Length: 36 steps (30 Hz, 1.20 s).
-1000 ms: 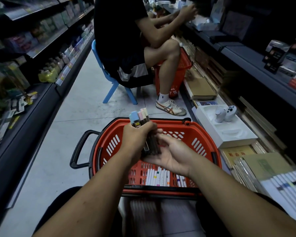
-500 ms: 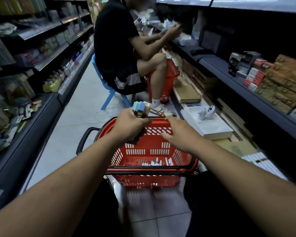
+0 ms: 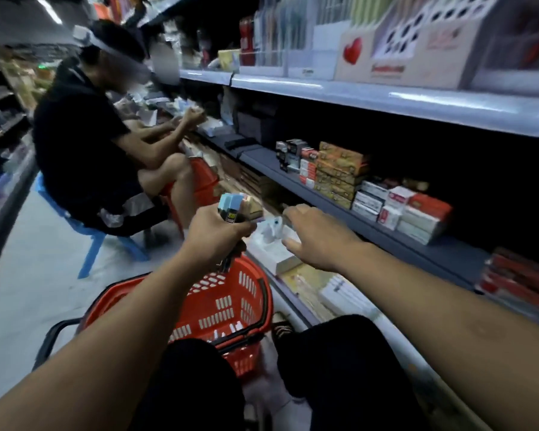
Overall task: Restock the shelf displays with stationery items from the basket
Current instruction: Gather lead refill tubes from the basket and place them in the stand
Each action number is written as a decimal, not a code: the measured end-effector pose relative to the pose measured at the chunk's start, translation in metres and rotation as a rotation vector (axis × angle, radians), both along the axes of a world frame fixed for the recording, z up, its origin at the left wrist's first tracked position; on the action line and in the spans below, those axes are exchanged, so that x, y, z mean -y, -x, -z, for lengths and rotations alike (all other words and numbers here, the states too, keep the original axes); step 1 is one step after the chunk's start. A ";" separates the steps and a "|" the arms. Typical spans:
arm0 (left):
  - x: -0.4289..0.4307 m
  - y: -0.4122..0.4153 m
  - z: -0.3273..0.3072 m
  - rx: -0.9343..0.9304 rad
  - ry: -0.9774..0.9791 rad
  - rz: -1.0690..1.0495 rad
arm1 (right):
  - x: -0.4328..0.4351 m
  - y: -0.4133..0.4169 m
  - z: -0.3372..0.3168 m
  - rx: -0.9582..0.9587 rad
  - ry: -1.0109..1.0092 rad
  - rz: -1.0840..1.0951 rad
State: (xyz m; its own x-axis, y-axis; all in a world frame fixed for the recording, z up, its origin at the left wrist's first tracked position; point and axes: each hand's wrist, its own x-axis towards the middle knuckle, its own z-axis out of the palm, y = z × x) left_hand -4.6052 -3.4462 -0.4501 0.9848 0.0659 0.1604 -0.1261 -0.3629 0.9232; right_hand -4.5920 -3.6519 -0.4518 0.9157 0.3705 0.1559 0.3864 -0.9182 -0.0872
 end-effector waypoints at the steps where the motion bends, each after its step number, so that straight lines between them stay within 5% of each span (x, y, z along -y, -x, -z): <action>1: 0.011 -0.005 -0.001 0.002 0.023 0.041 | 0.013 0.002 -0.002 0.011 0.006 0.040; 7: 0.087 -0.026 0.001 -0.025 0.099 0.285 | 0.097 0.031 -0.009 0.011 0.046 0.311; 26: 0.299 -0.008 0.044 -0.286 0.158 0.761 | 0.247 0.134 0.040 0.034 -0.355 0.798; 32: 0.333 -0.029 0.067 -0.586 0.490 0.725 | 0.283 0.119 0.061 0.189 -0.638 0.947; 36: 0.345 -0.042 0.070 -0.694 0.507 0.812 | 0.293 0.101 0.060 0.206 -0.630 1.021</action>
